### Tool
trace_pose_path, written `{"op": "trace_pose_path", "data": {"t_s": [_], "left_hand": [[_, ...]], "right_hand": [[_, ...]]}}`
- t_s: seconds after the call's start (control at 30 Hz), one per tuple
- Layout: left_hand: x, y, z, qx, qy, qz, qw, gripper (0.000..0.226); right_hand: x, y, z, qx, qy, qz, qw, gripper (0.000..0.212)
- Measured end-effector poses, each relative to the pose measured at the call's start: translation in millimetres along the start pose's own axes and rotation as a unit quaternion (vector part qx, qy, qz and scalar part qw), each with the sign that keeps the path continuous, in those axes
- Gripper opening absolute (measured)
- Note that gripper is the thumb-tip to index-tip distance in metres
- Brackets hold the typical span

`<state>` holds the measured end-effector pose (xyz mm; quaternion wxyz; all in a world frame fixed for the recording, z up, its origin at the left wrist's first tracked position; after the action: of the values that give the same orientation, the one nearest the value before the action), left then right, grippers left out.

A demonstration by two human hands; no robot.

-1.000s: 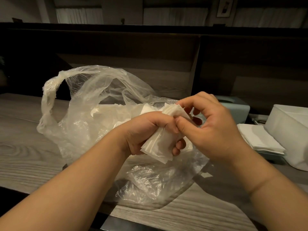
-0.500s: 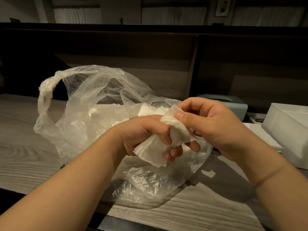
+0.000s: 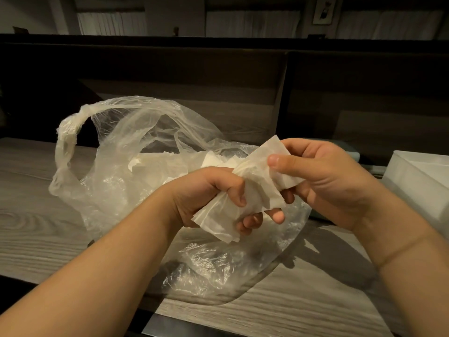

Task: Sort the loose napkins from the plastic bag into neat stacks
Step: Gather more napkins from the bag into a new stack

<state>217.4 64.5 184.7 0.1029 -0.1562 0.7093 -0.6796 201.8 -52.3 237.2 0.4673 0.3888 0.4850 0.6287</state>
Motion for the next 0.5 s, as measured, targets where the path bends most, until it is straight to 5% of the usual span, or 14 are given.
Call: {"op": "trace_pose_path", "data": {"t_s": [0.27, 0.37, 0.5], "left_hand": [[3, -1, 1, 0.011, 0.037, -0.028, 0.999, 0.056], [-3, -1, 1, 0.016, 0.02, -0.06, 0.998, 0.055], [-13, -10, 2, 0.052, -0.046, -0.129, 0.989, 0.042]], "right_hand": [[-16, 0, 2, -0.029, -0.114, 0.002, 0.993, 0.018], [-23, 9, 2, -0.069, -0.149, 0.098, 0.982, 0.026], [-16, 22, -8, -0.068, -0.044, 0.291, 0.953, 0.027]]}}
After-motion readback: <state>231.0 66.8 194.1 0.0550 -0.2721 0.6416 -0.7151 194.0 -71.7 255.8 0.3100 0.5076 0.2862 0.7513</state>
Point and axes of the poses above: each hand's wrist, its own z-axis towards the middle knuckle, its own x-axis out of the palm, y = z × x, the point moved 7 cm from there along z, towards the middle knuckle, and after that the axes turned 8 degrees about z, right-handed, at the moved point
